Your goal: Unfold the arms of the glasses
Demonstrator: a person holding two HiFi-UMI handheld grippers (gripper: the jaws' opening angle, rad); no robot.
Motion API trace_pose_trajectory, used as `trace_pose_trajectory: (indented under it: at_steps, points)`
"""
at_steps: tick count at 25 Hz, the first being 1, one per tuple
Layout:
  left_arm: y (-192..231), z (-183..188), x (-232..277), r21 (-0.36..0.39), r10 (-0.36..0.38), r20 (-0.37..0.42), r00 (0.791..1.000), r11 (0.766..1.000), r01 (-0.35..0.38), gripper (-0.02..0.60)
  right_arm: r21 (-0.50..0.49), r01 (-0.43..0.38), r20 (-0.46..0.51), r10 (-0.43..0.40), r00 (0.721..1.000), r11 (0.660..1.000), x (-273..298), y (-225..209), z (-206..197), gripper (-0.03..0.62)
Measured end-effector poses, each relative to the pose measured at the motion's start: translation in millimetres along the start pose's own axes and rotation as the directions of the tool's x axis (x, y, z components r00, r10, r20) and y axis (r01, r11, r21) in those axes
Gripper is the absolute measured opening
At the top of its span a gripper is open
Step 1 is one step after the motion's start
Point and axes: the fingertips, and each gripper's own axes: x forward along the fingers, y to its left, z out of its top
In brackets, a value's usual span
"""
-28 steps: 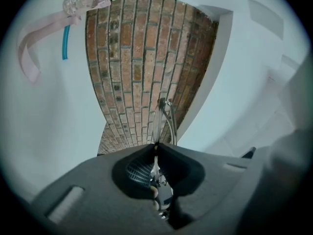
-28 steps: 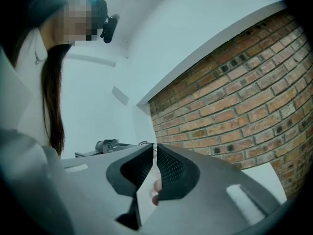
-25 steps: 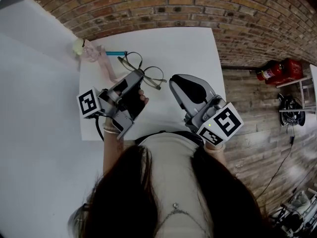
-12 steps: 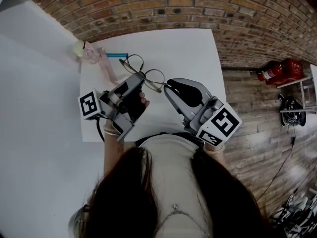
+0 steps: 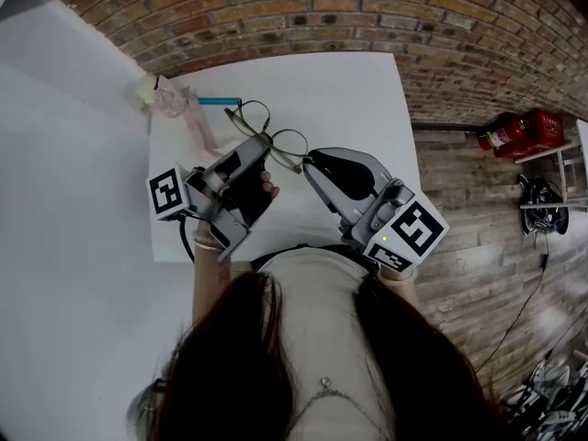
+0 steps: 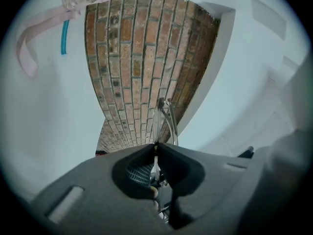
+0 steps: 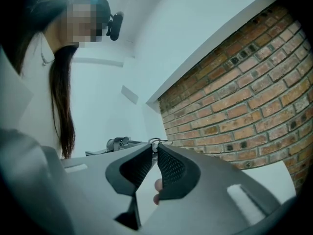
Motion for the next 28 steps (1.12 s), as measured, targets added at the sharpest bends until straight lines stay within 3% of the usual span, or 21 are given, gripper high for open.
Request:
trace_pose_trajectory:
  at_steps: [28]
  points:
    - [25, -16, 2, 0.053, 0.118, -0.044, 0.992, 0.992, -0.115, 0.02, 0.01, 0.006, 0.095, -0.006, 0.995, 1.0, -8, -6, 29, 0.035]
